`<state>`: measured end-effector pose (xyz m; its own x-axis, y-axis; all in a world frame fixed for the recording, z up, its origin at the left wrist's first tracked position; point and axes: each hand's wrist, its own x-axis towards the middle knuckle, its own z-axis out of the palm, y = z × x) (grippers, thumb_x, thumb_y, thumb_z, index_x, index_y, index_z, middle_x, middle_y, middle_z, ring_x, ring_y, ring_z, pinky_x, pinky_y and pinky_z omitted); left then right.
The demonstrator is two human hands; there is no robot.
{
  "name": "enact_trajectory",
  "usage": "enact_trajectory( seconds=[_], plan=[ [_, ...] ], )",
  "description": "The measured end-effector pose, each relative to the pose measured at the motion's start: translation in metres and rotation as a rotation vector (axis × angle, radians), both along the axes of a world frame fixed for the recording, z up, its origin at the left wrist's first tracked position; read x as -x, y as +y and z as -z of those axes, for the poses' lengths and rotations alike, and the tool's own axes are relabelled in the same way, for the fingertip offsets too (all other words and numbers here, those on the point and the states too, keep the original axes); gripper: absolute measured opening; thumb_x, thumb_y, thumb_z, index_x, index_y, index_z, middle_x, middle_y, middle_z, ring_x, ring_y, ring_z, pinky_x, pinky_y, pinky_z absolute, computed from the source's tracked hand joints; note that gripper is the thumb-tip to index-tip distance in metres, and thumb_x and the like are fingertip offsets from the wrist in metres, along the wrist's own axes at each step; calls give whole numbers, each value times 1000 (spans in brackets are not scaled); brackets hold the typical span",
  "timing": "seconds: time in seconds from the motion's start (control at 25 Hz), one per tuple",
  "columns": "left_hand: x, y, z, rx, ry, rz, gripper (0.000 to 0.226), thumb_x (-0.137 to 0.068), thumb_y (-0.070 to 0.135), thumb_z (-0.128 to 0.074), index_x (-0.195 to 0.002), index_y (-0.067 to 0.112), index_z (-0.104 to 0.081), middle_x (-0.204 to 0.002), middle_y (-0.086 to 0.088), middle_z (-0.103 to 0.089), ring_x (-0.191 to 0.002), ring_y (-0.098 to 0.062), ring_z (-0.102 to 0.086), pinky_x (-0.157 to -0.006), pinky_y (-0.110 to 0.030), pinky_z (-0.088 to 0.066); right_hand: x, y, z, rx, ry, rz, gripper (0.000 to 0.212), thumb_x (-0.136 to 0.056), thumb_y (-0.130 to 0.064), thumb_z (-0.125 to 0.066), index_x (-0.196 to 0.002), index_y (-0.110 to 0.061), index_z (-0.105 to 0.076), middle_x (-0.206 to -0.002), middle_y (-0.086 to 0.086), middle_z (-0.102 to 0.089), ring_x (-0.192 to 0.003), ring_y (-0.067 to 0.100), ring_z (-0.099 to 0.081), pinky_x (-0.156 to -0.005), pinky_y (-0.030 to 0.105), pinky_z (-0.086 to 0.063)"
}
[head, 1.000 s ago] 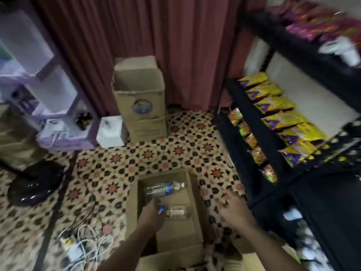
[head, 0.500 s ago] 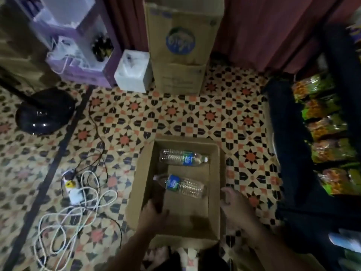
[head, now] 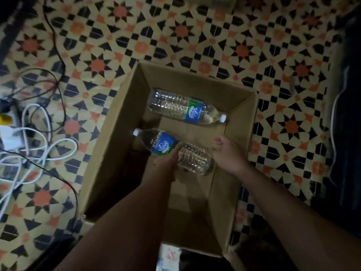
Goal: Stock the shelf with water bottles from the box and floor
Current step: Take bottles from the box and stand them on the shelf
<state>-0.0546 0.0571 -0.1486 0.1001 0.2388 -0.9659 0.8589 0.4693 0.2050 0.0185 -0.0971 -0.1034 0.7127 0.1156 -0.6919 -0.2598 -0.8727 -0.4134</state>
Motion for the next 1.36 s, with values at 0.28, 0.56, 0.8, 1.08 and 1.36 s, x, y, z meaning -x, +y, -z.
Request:
enact_trajectory(
  seconds=[0.28,0.56,0.8,1.08,1.36],
  plan=[
    [-17,5,68,-228,15,-171,126,-56,56,-88,-146,5,-17,-117,-14,-49,-108,-36,-62,-91,-46,-56,-18,5,52,-9,-13,60,41,-91,-28,-60,-131,-17,-56,-134,2,-57,-120,23,-55,-100,34,-44],
    [11,33,85,-399,54,297,108,-62,46,-89,-142,9,-26,-134,-19,-51,-119,-39,-56,-98,-48,-51,-76,94,78,-264,313,674,71,-84,-58,-62,-139,-16,-48,-139,8,-52,-122,28,-54,-100,37,-46],
    [57,76,76,-617,-44,776,80,-70,42,-85,-132,8,-48,-124,-19,-59,-116,-37,-56,-92,-40,-46,-109,125,141,-572,458,1181,60,-88,-56,-57,-133,-17,-56,-134,7,-59,-121,29,-57,-72,41,-48],
    [62,91,75,-572,-54,807,52,-85,49,-70,-120,10,-63,-113,-13,-69,-105,-31,-65,-75,-31,-45,-110,109,148,-497,410,1150,38,-89,-48,-55,-114,-20,-56,-107,4,-60,-94,24,-60,-81,37,-44],
    [63,104,92,-384,-120,803,56,-87,46,-68,-131,13,-58,-125,-14,-64,-113,-29,-61,-96,-37,-48,-90,72,149,-21,325,675,80,-53,-57,-82,-117,-15,-58,-106,6,-64,-79,26,-67,-71,43,-57]
  ],
)
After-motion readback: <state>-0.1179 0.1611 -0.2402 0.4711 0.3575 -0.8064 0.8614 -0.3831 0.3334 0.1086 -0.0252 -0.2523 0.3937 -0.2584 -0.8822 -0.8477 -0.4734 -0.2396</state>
